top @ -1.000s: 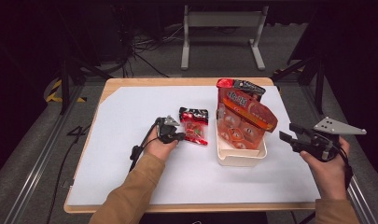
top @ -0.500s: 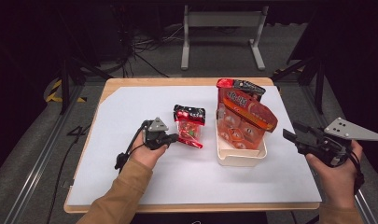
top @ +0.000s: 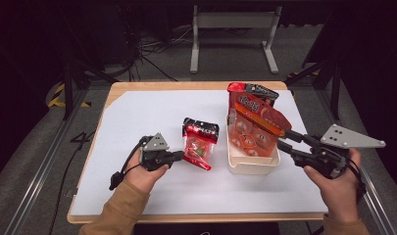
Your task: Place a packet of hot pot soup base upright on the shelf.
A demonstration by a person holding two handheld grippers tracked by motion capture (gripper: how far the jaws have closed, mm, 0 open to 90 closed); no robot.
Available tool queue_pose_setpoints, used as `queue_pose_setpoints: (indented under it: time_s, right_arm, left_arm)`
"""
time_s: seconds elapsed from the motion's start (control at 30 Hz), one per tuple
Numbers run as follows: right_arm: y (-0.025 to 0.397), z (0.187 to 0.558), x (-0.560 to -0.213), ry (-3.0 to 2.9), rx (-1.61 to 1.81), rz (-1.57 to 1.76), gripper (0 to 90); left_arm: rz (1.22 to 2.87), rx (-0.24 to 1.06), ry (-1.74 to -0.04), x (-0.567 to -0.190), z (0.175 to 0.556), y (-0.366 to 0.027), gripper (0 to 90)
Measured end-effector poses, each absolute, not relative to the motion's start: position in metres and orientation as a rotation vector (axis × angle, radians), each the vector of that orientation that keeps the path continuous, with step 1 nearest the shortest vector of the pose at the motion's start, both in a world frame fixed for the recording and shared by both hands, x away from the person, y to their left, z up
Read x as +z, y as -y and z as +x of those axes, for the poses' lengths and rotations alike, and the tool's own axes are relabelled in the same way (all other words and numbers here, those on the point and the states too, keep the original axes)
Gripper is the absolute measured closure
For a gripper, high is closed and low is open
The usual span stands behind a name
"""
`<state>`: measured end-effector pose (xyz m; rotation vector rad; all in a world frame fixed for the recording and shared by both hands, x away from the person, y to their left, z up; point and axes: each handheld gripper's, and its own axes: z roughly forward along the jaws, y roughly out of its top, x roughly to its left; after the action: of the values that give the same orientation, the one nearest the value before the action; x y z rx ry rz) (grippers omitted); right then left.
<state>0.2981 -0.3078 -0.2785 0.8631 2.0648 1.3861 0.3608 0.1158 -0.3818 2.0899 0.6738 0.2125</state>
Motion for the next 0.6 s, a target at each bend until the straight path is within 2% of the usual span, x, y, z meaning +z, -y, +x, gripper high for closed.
queue_pose_setpoints:
  time_s: [0.6]
  right_arm:
    - [0.217, 0.354, -0.320, -2.271, 1.401, 0.854, 54.8]
  left_arm:
    - [2.063, 0.220, -0.646, -0.375, 0.328, -0.134, 89.8]
